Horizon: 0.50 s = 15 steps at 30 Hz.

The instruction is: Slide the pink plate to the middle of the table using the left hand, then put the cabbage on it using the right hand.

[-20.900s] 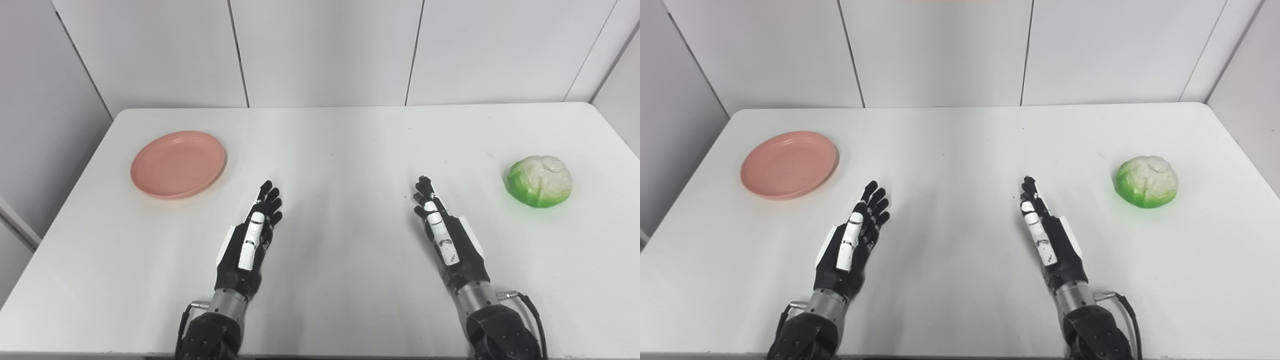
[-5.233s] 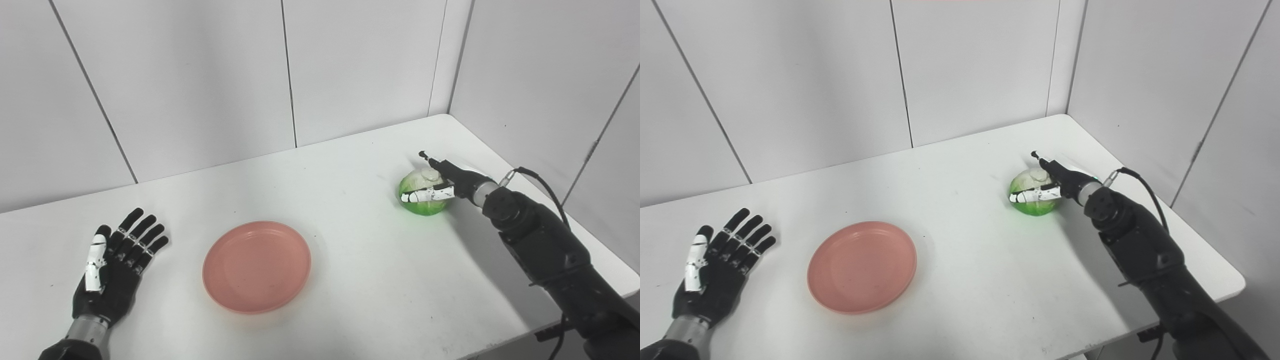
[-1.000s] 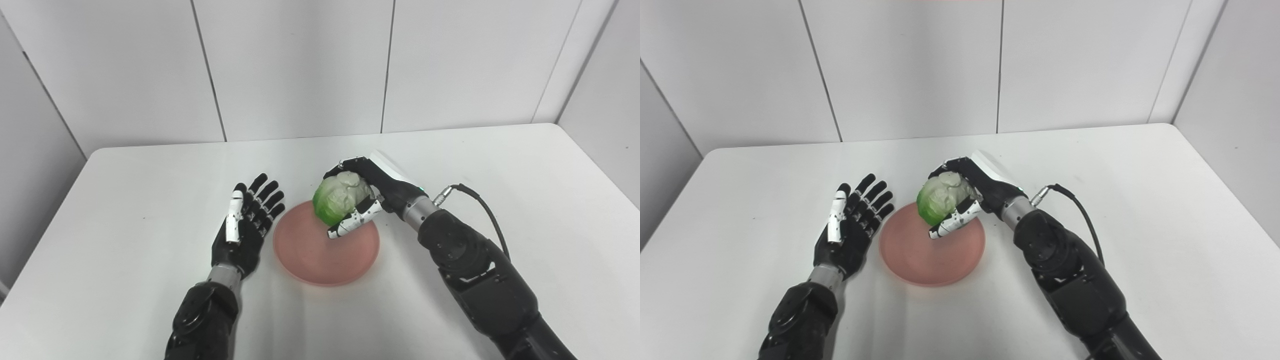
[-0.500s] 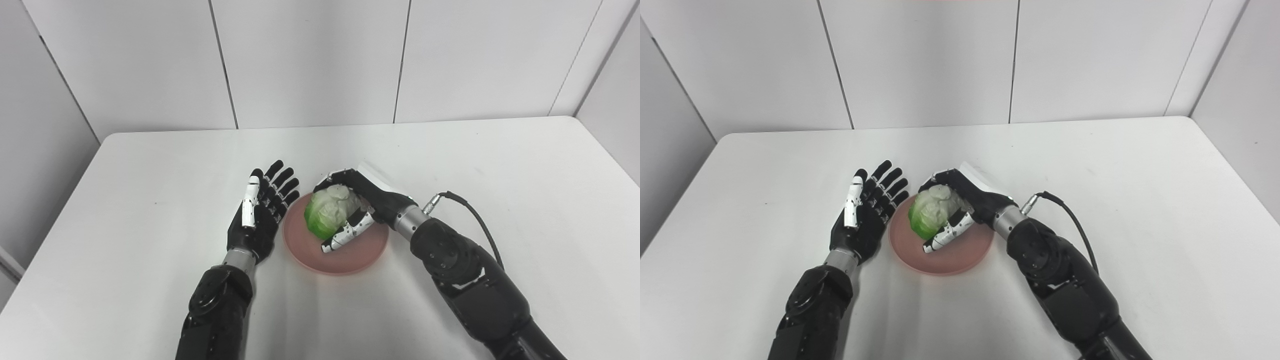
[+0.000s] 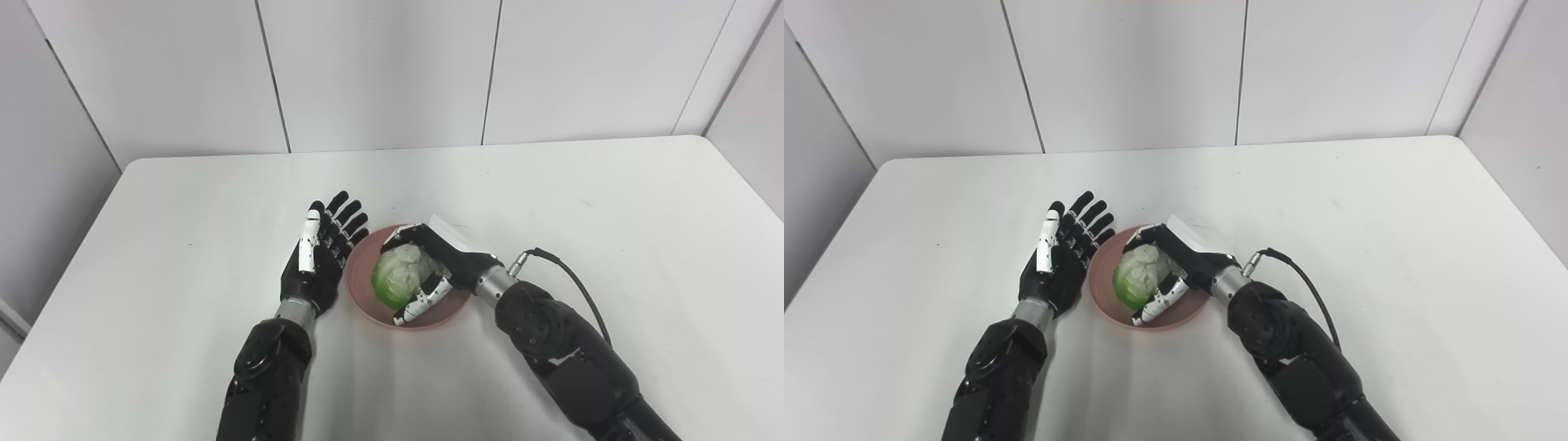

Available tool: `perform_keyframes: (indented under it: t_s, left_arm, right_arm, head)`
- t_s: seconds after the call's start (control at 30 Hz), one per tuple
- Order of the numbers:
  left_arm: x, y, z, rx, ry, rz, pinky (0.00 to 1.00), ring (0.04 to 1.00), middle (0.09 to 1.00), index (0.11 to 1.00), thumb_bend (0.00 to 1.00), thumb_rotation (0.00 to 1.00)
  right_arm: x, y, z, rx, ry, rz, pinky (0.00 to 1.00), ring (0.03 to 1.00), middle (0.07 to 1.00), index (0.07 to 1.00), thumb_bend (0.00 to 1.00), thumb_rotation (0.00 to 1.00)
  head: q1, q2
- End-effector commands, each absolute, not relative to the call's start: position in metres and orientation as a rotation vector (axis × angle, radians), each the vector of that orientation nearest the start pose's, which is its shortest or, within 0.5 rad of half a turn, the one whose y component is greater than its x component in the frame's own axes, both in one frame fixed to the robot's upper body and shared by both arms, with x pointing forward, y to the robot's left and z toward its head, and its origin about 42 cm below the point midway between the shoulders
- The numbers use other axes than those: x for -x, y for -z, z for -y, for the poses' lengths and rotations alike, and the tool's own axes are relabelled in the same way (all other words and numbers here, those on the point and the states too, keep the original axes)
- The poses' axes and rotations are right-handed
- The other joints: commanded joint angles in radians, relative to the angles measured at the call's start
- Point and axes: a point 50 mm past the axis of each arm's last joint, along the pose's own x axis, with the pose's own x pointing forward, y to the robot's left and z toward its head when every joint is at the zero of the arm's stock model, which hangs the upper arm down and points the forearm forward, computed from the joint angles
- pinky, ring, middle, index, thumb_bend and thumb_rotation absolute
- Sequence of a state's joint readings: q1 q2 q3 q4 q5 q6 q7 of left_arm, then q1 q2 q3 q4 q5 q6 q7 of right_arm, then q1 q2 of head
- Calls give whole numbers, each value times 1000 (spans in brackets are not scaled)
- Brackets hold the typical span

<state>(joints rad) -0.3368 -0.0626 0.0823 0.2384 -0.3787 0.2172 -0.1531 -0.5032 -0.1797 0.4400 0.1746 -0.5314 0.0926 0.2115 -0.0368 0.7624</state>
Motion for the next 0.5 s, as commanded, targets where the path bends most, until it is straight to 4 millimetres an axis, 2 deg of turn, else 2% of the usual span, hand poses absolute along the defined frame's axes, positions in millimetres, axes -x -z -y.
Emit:
perform_keyframes:
  t_s: [0.0, 0.13, 0.3, 0.33, 0.37, 0.4, 0.43, 0.47]
  left_arm:
    - [-384, -119, -159, 452, 233, -163, 906, 899, 904, 890, 400, 1000]
    - [-384, -119, -159, 449, 234, -163, 908, 894, 902, 892, 402, 1000]
    - [-383, -119, -158, 441, 233, -160, 909, 899, 899, 888, 404, 1000]
    - [-383, -119, -158, 438, 232, -159, 908, 896, 894, 884, 406, 1000]
    - [-383, -119, -158, 436, 235, -158, 908, 896, 892, 883, 406, 1000]
    - [-383, -119, -158, 437, 238, -157, 908, 896, 893, 884, 405, 1000]
    - [-383, -119, -158, 439, 239, -155, 911, 897, 895, 885, 404, 1000]
    - [-383, -119, -158, 441, 240, -154, 909, 893, 894, 884, 402, 1000]
  right_arm:
    - [-410, -196, 108, 904, -568, 315, 367, 376, 487, 545, 511, 0]
    - [-411, -192, 109, 917, -571, 318, 372, 381, 491, 545, 511, 0]
    - [-409, -191, 111, 948, -569, 315, 458, 408, 500, 549, 513, 0]
    - [-408, -191, 111, 962, -573, 317, 495, 510, 488, 528, 521, 0]
    - [-408, -192, 111, 979, -580, 317, 516, 553, 485, 521, 524, 0]
    - [-408, -192, 111, 993, -585, 315, 544, 596, 584, 624, 657, 7]
    - [-408, -193, 111, 1000, -586, 313, 562, 626, 650, 696, 741, 23]
    - [-408, -193, 111, 1004, -586, 311, 557, 637, 680, 732, 770, 47]
  head:
    - [1, 1]
    - [1, 2]
    - [-2, 3]
    - [-1, 3]
    - [-1, 4]
    - [-2, 4]
    - [-2, 4]
    - [-2, 4]
